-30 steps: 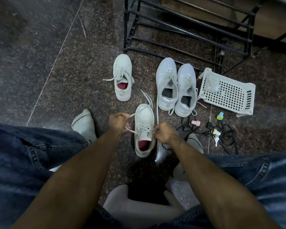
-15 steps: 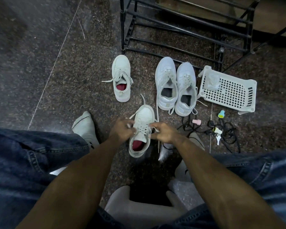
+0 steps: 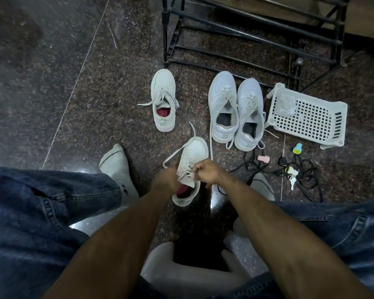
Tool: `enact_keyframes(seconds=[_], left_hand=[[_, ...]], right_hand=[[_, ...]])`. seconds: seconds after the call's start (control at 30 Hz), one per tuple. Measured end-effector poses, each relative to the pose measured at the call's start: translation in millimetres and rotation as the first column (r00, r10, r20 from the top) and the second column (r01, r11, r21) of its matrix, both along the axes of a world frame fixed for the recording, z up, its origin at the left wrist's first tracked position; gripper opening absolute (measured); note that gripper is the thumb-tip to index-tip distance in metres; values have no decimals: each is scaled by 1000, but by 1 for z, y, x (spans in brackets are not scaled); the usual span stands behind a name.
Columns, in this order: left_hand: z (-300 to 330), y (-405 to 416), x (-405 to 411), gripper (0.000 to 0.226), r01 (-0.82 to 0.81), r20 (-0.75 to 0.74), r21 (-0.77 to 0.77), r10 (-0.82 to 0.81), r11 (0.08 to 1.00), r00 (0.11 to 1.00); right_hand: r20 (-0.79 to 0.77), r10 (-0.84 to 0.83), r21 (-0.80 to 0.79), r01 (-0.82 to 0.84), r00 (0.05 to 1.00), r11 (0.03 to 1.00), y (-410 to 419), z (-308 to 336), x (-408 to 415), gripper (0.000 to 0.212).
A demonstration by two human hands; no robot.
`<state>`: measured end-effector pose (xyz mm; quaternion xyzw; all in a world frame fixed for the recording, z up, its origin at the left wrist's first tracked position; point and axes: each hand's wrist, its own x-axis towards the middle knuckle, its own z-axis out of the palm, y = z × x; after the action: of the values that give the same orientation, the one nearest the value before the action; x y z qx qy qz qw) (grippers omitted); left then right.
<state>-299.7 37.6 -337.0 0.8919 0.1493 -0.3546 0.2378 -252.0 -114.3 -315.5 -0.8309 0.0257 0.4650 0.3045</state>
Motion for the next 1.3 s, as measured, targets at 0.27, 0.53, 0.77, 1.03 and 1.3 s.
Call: enact_keyframes(seconds=[0.27,0.53,0.77,1.03,1.3], left_hand=[[-4,-20,-22,59,-172,-78,78,178,982,981],[5,-7,-15,56,-12,61,-25,13,1000,998],[-6,1,-1,13,-316,72,-374,367,872,928],[-11,-8,27,46,-366,-123,-126,351,922,928],[-12,-18,47,16,-524,-327,-183,451,832,831]], right_hand=[[-107,-142,97,152,984,984,1,1,-5,15],[105,-266,-37,271,958,962,-18,-4,-2,22],[164,-214,-39,223,963,974,-18,-15,-11,14],[48,-217,-193,222,975,956,4,-19,-5,41],[-258,-534,-22,547,805,837,-1,-15,-3,24]])
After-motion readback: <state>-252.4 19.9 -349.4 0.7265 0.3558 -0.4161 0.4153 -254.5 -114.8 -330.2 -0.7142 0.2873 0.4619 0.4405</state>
